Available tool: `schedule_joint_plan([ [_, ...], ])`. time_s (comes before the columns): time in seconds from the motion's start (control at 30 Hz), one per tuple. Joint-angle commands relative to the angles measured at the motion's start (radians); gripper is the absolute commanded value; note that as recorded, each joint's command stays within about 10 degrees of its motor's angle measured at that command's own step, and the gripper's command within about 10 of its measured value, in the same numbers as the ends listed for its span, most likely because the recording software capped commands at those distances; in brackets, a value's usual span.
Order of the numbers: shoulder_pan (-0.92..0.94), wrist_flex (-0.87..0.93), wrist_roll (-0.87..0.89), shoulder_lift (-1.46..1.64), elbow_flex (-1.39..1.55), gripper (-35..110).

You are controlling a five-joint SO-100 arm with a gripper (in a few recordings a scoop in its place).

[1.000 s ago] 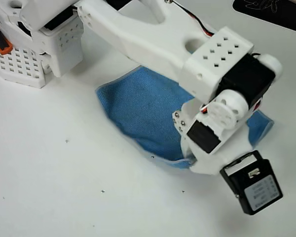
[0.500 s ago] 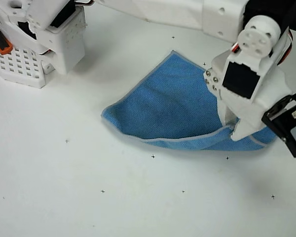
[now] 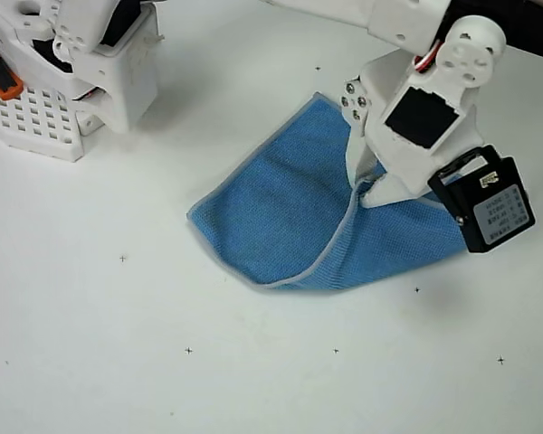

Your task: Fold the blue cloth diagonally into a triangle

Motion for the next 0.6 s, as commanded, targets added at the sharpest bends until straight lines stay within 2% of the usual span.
schedule_joint_plan([
  [0.0, -0.02, 0.023, 0.038, 0.173, 0.114, 0],
  [0.17, -0.064, 0.018, 0.114, 0.262, 0.307, 0],
  [0.37, -0.144, 0.014, 0.198, 0.366, 0.314, 0],
  [0.57, -0.195, -0.069, 0.278, 0.451, 0.387, 0],
])
